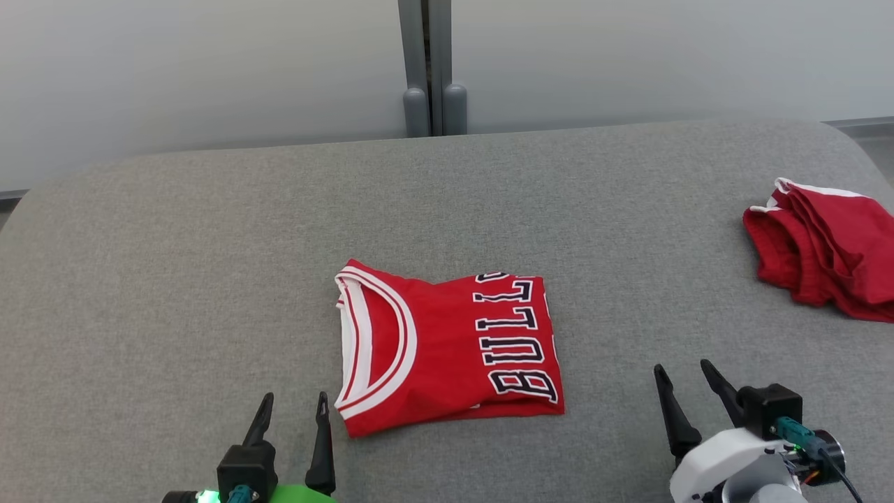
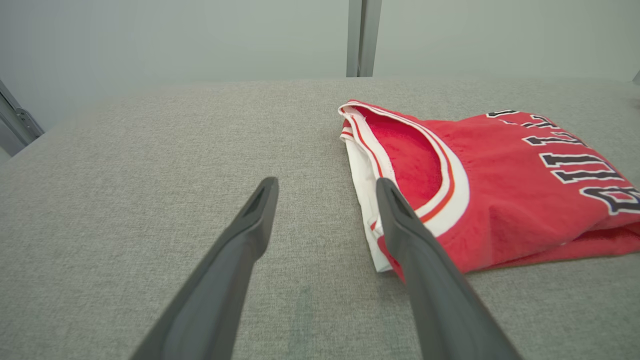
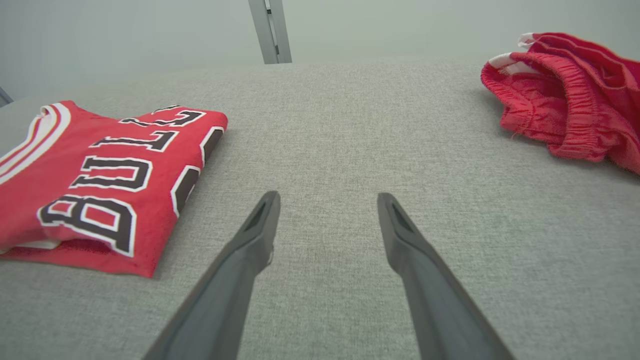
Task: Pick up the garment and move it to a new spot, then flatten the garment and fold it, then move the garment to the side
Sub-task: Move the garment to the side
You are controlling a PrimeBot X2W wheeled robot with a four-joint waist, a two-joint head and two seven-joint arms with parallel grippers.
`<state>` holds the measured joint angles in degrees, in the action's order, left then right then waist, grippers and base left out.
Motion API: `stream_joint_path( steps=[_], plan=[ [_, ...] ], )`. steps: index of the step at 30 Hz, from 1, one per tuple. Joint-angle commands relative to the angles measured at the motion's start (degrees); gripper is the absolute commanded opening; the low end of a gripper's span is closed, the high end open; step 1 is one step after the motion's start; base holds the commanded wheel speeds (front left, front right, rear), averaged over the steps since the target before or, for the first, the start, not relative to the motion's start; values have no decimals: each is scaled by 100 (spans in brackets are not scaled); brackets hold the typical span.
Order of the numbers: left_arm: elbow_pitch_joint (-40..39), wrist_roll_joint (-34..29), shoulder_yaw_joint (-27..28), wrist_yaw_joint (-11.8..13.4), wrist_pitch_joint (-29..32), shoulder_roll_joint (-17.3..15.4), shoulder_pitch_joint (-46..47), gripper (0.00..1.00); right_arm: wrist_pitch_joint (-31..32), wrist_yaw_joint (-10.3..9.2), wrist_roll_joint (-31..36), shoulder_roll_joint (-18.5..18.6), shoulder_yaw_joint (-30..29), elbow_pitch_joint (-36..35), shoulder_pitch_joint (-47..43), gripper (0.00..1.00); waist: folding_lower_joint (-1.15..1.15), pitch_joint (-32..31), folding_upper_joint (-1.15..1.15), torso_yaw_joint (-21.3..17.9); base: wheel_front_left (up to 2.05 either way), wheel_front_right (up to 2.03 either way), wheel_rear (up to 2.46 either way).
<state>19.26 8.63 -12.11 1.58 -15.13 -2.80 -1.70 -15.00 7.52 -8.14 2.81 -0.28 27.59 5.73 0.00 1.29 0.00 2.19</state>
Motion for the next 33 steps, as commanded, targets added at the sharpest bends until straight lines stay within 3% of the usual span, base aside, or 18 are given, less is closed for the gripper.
stream_joint_path(
  steps=[1,9,14,19,20,21,22,27,33],
  plan=[
    [-8,38,-19,2,3,-23,36,100,-20,-8,-59,23,105,7,167,100,0,62,0,68,0,0,0],
    [15,142,-171,-107,4,-25,260,100,-20,-8,-492,26,1001,562,1201,100,0,268,0,489,0,0,0],
    [88,99,-274,-135,3,-23,335,100,-10,-8,-682,23,1511,1615,1794,100,0,343,0,843,0,0,0],
    [111,108,-300,-147,3,-22,334,100,193,-9,-803,33,1634,2744,2088,100,0,365,0,1019,0,0,0],
    [115,110,-300,-146,3,-22,332,100,214,-9,-869,27,1685,2935,2113,52,0,368,0,1032,0,0,0],
    [117,109,-297,-141,3,-22,330,100,202,-9,-963,26,1713,3038,2109,30,0,370,0,1033,0,0,0],
    [109,114,-277,-124,3,-21,321,100,186,-9,-1010,25,1760,3148,2103,0,0,373,0,1014,0,0,0],
    [42,118,-244,-151,3,-21,312,100,28,-18,-1125,68,1633,3345,2223,0,0,360,0,707,0,0,0],
    [-77,181,-315,-179,3,-21,438,100,-5,-15,-906,42,1100,3005,2137,0,0,364,0,-78,0,0,0]
  ],
)
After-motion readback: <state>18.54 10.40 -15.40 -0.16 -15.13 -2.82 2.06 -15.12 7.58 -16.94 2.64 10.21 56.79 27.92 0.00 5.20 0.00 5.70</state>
